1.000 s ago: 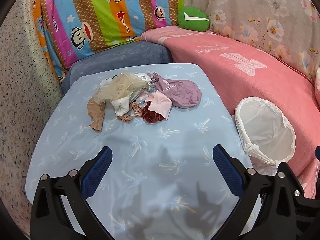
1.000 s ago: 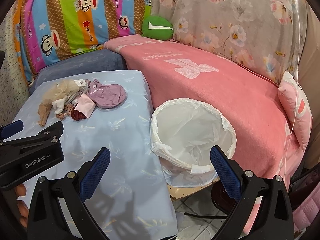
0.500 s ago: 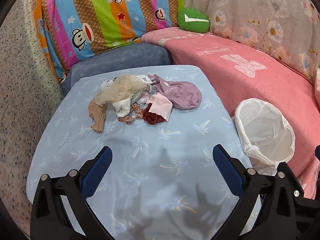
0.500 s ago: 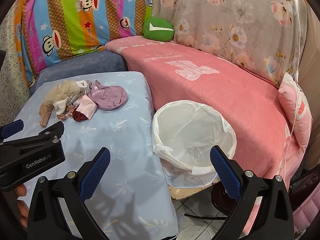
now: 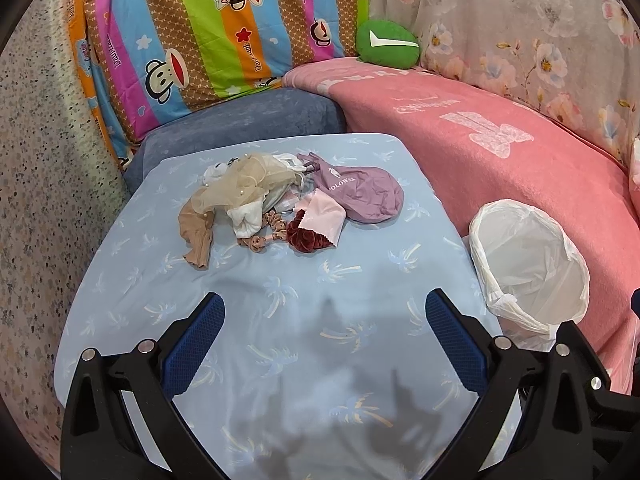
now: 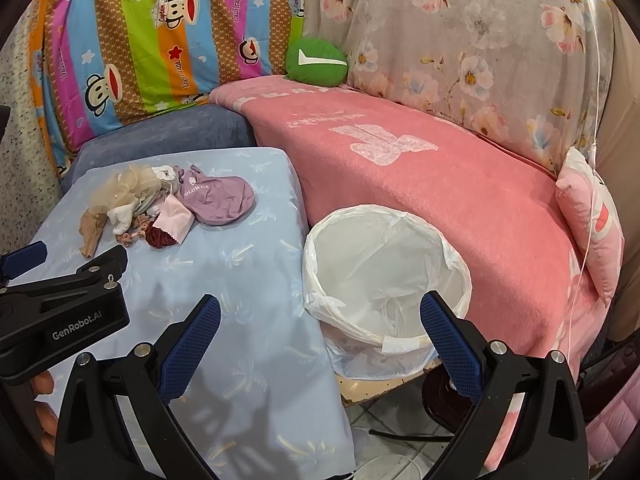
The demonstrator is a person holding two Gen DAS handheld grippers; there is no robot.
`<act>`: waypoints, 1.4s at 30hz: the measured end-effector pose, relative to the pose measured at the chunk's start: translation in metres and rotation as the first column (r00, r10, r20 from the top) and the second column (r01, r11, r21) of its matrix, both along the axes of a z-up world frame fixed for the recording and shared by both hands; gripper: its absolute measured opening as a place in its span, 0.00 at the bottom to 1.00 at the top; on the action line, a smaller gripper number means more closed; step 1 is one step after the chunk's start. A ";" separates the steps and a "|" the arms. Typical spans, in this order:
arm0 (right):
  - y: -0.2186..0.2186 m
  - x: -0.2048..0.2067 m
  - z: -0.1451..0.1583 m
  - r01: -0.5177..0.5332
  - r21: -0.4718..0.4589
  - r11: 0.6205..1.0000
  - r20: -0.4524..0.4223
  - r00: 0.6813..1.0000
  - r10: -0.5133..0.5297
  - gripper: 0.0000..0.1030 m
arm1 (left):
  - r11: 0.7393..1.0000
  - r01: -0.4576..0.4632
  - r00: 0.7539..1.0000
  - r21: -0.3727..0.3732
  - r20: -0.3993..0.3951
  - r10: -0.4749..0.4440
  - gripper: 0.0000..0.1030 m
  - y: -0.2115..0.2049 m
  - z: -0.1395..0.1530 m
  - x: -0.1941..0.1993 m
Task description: Collect trash
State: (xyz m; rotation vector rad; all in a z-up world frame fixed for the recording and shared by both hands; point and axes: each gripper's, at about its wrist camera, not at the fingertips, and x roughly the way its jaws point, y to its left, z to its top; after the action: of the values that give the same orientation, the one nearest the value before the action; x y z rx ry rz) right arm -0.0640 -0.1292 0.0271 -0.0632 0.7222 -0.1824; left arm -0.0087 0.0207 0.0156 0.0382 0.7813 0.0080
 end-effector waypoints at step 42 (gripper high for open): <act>-0.002 -0.006 0.009 0.006 -0.007 1.000 0.017 1.000 -0.006 0.94 | 1.000 0.020 1.000 -0.012 0.018 -0.019 0.93 -0.005 0.006 -0.007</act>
State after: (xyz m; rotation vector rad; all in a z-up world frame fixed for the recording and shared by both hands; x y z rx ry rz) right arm -0.0700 -0.1316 0.0358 -0.0659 0.7048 -0.1912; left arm -0.0158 0.0159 0.0212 0.0340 0.7633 -0.0149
